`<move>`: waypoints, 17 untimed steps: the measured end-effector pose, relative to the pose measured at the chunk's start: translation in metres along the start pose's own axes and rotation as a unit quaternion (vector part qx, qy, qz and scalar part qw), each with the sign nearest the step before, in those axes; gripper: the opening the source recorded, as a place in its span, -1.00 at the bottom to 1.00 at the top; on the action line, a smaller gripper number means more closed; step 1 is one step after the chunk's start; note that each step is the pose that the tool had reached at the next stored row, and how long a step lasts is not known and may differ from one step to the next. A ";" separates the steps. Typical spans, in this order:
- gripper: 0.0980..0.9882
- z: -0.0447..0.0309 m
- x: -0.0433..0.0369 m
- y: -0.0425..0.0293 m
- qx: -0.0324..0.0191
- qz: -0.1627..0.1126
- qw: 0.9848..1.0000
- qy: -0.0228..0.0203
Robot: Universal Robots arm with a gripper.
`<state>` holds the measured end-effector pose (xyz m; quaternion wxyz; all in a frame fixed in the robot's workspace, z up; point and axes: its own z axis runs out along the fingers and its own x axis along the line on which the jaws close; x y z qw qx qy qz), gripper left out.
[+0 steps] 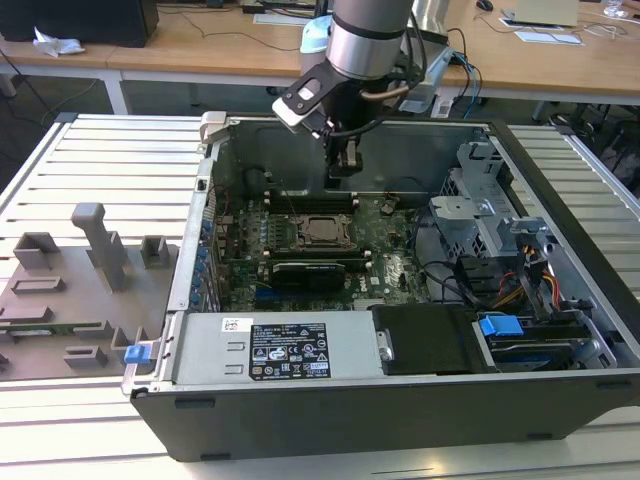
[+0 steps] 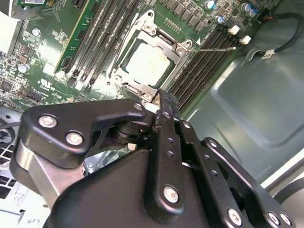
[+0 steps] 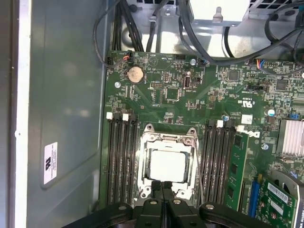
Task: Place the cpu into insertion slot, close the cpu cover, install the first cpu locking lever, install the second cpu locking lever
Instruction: 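Close the cpu cover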
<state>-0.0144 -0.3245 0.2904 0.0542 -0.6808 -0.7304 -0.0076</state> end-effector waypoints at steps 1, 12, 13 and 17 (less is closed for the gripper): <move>-0.98 -0.0017 0.0002 -0.0001 0.000 0.000 1.000 0.000; -0.98 -0.0143 0.0013 -0.0009 0.000 0.000 1.000 0.000; -0.98 -0.0150 0.0013 -0.0009 0.000 0.000 1.000 0.000; -0.98 -0.0224 0.0020 -0.0014 0.000 0.000 1.000 0.000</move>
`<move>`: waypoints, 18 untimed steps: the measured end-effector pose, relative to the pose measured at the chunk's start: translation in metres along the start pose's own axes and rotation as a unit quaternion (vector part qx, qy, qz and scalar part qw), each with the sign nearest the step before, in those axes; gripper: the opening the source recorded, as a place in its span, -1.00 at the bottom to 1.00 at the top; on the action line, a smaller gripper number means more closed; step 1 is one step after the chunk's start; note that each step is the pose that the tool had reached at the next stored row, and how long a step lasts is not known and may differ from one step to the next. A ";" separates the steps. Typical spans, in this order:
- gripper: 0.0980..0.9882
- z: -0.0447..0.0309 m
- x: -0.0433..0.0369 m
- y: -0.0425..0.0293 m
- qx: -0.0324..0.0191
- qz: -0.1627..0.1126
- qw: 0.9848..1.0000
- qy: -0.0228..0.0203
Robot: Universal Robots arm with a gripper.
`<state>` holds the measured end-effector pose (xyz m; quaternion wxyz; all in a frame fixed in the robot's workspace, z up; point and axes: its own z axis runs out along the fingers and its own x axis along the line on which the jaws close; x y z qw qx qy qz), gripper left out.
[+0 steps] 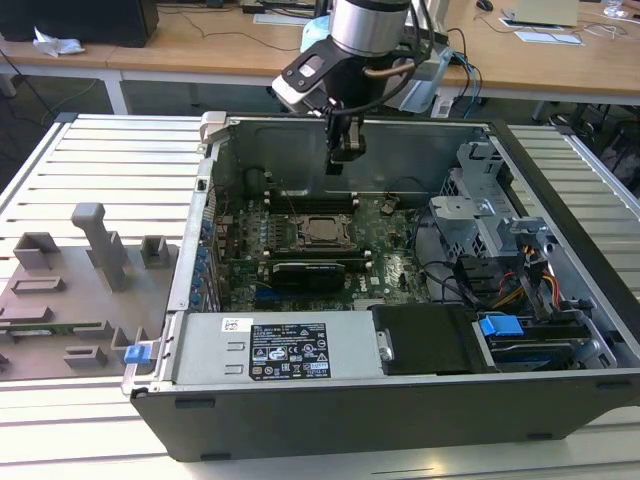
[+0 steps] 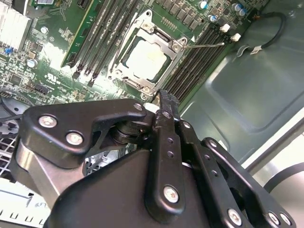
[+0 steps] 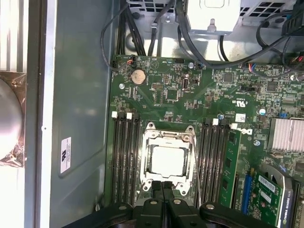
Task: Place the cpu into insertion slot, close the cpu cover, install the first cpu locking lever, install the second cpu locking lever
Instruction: 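Close the cpu cover, then install the first cpu locking lever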
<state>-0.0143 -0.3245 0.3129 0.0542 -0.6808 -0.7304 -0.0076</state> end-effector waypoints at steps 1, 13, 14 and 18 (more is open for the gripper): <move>-0.98 -0.0030 0.0003 -0.0002 0.000 0.000 1.000 0.000; -0.98 -0.0080 0.0007 -0.0005 0.000 0.000 1.000 0.000; -0.98 -0.0080 0.0007 -0.0005 0.000 0.000 1.000 0.000; -0.98 -0.0081 0.0007 -0.0005 0.000 -0.001 1.000 0.000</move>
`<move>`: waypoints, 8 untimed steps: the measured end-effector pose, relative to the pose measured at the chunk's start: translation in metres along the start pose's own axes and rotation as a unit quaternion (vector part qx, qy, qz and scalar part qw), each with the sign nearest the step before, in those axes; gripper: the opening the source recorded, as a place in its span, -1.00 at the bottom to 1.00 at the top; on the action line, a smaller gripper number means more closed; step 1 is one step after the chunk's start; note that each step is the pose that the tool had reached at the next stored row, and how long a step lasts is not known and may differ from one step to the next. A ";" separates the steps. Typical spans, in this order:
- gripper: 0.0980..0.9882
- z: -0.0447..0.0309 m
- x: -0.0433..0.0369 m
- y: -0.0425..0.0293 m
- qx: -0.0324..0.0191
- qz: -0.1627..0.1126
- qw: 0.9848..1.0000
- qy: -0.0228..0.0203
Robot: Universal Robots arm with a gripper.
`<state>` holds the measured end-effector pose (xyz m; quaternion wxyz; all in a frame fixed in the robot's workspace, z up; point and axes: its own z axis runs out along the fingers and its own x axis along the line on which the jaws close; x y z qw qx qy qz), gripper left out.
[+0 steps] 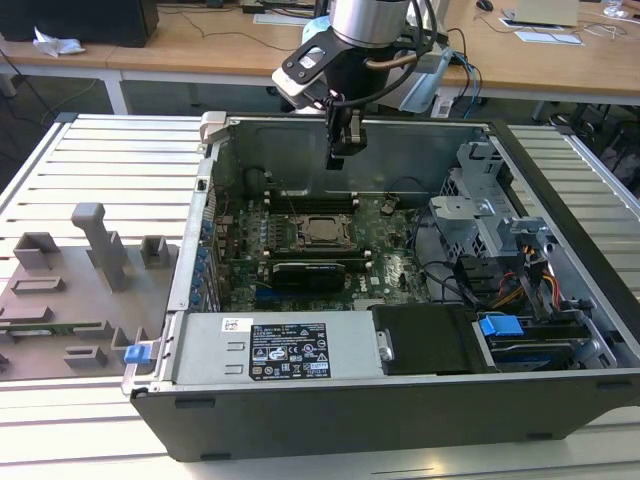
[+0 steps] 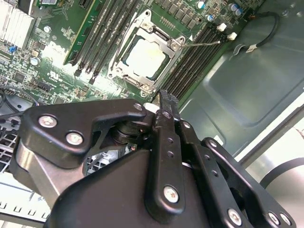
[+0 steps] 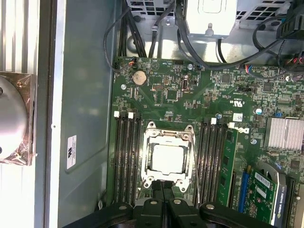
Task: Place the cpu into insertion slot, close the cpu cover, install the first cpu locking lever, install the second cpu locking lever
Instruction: 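Install the first cpu locking lever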
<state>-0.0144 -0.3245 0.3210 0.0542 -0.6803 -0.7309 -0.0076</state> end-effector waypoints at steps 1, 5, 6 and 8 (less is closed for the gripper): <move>-0.98 0.0000 0.0000 0.0000 0.000 -0.002 1.000 0.000; -0.98 0.0000 0.0000 0.0000 0.002 -0.022 1.000 -0.001; -0.98 0.0000 0.0000 0.0000 0.003 -0.033 0.999 -0.002; -0.98 0.0000 0.0000 0.0000 0.005 -0.051 0.999 -0.003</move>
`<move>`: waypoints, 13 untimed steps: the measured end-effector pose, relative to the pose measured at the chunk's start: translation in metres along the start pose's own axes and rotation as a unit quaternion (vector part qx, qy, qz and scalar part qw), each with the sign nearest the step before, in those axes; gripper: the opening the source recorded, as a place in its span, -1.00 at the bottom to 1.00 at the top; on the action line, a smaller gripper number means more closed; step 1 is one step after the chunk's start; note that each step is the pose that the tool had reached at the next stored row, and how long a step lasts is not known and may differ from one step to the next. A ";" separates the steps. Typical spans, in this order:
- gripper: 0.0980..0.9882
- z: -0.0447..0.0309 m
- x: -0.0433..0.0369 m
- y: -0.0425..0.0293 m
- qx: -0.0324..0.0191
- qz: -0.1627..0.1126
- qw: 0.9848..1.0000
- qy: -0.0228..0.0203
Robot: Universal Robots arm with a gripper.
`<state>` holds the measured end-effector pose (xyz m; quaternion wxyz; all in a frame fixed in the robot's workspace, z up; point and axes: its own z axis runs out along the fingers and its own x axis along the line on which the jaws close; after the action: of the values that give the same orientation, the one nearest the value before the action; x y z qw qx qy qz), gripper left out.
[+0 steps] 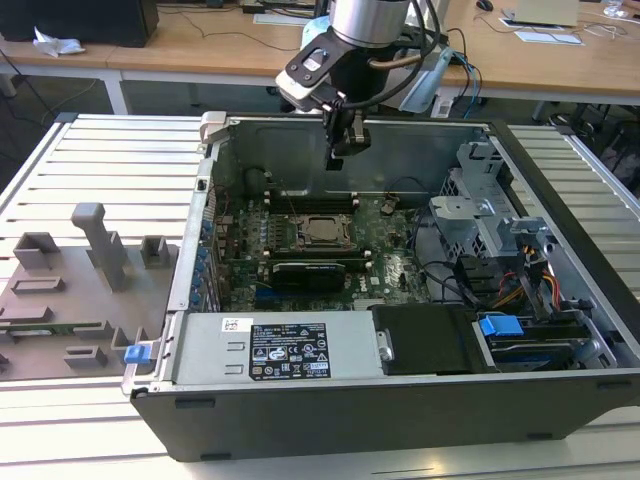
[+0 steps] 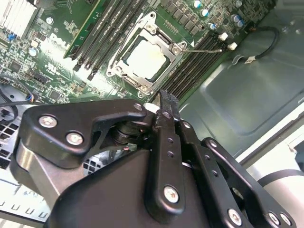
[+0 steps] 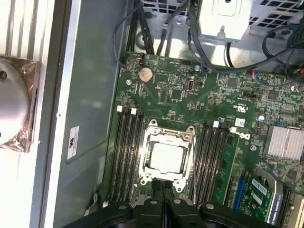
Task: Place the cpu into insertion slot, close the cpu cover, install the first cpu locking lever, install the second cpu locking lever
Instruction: 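Install the first cpu locking lever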
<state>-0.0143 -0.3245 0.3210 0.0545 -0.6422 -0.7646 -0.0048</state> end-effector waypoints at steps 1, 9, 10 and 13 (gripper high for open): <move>-0.98 0.0000 0.0000 0.0000 0.000 -0.005 1.000 0.000; -0.98 0.0000 0.0000 0.0000 0.007 -0.078 0.997 -0.005; -0.98 0.0000 0.0000 0.0000 0.008 -0.092 0.996 -0.006; -0.98 0.0000 0.0000 0.0000 0.011 -0.121 0.993 -0.008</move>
<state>-0.0144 -0.3245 0.3210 0.0547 -0.5443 -0.8371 0.0019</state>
